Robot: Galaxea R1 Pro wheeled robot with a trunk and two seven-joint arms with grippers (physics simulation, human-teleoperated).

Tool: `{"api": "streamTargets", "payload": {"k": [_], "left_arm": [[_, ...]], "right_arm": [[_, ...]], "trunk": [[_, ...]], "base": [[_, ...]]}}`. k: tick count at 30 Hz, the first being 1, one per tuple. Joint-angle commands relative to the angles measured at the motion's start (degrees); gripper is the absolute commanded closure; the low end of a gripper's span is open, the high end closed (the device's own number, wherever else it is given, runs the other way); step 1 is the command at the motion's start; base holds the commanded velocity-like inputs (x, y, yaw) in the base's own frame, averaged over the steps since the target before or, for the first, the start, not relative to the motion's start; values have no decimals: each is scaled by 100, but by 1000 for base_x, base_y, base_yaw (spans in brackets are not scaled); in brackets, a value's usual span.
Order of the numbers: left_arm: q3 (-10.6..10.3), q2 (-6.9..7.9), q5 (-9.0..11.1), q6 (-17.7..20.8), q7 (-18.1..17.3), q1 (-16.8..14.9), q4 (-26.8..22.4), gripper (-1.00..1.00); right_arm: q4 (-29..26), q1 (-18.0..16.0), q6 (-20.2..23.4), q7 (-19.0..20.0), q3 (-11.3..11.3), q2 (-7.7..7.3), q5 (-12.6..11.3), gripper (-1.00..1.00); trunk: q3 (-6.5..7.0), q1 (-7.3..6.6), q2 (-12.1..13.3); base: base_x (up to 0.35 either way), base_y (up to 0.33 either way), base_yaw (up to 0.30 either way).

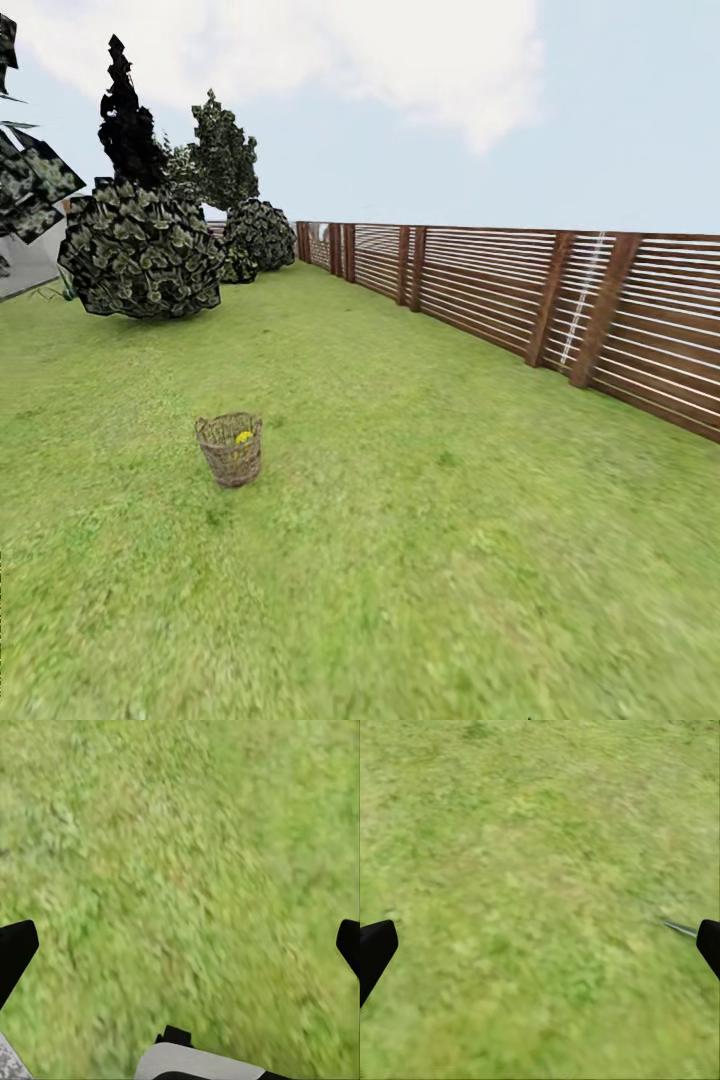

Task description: Take the three Easter eggs out of the wicker basket on the lawn in the garden, then place them on the lawn next to a single tree (choose any tree) so that all three eggs are next to the same tree and none are left in the basket.

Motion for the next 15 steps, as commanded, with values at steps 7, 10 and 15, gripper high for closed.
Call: {"api": "streamTargets", "payload": {"k": [7,10,15], "left_arm": [[35,3,-27,-16,3,-3,5,-100],[33,0,-27,-16,3,-4,5,-100],[33,-2,-27,-16,6,-4,5,-100]], "right_arm": [[3,-5,-19,14,27,-2,-50,-100],[3,-5,-19,15,27,3,-50,-100],[3,-5,-19,12,27,6,-50,-100]], "trunk": [[-7,8,-12],[-7,8,-12],[-7,8,-12]], "base": [[319,-72,51],[320,-77,166],[320,-92,253]]}}
